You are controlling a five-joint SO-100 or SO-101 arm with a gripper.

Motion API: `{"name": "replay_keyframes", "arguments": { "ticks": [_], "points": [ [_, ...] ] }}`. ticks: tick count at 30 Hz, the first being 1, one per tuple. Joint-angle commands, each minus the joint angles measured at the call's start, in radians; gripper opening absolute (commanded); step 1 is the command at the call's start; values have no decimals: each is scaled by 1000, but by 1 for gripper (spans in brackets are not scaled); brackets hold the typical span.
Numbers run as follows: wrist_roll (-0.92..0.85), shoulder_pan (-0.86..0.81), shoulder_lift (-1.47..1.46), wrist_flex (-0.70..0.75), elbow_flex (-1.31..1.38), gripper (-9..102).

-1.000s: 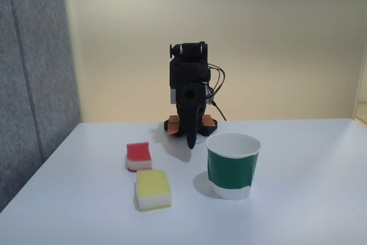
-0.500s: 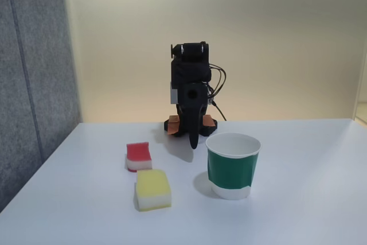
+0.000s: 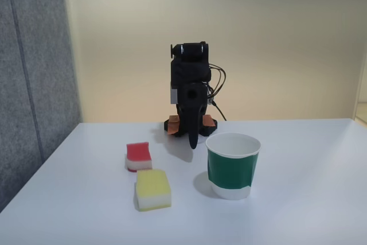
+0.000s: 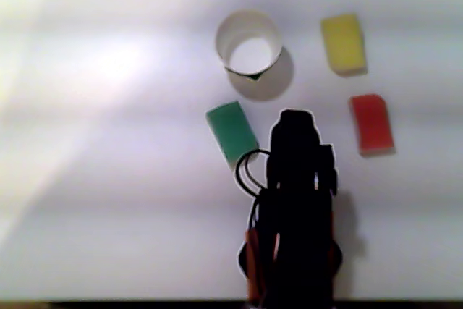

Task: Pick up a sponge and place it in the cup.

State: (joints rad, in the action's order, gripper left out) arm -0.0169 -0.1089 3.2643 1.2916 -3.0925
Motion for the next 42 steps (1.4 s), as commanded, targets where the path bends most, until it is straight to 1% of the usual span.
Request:
{"name": "replay_keyframes", "arguments": {
  "ticks": [1,7,17,24,42],
  "points": [
    [-8,-15,3,109,0,0],
    [-12,-35,3,112,0,0],
    [-12,-6,2,112,0,0],
    [-12,-8,2,95,0,0],
    [-12,-18,2,110,0,0]
  ]
}}
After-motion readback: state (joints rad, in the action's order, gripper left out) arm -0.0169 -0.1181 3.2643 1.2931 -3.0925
